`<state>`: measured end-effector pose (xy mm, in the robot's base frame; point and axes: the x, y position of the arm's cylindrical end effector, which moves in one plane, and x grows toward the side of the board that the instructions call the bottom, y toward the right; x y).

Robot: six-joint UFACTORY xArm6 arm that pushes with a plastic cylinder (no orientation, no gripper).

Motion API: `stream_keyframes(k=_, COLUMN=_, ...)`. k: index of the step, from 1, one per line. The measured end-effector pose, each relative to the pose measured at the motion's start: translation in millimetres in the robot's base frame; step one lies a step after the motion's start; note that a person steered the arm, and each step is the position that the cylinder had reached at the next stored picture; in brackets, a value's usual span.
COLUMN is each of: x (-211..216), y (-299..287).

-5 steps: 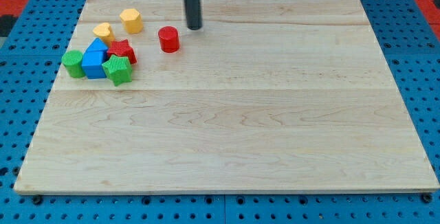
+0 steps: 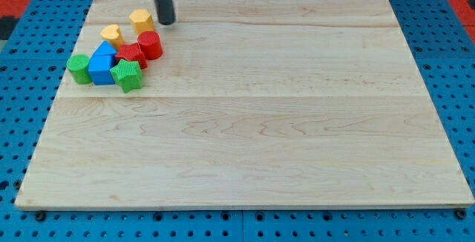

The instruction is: Push the red circle and the yellow hexagon to the group of blocks

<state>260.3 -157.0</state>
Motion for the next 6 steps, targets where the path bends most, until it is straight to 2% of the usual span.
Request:
stream_keyframes(k=1, x=-2.7, y=-57.8)
stream_keyframes(k=2, x=18.2, y=-59.5)
stream_keyframes(k=3, x=17.6, y=-59.5)
stream_keyframes(k=4, x=17.7, y=-35.9)
stream_keyframes(k=5, x=-12.5, y=-35.4)
stream_keyframes(k=6, x=-38.8, y=-93.9)
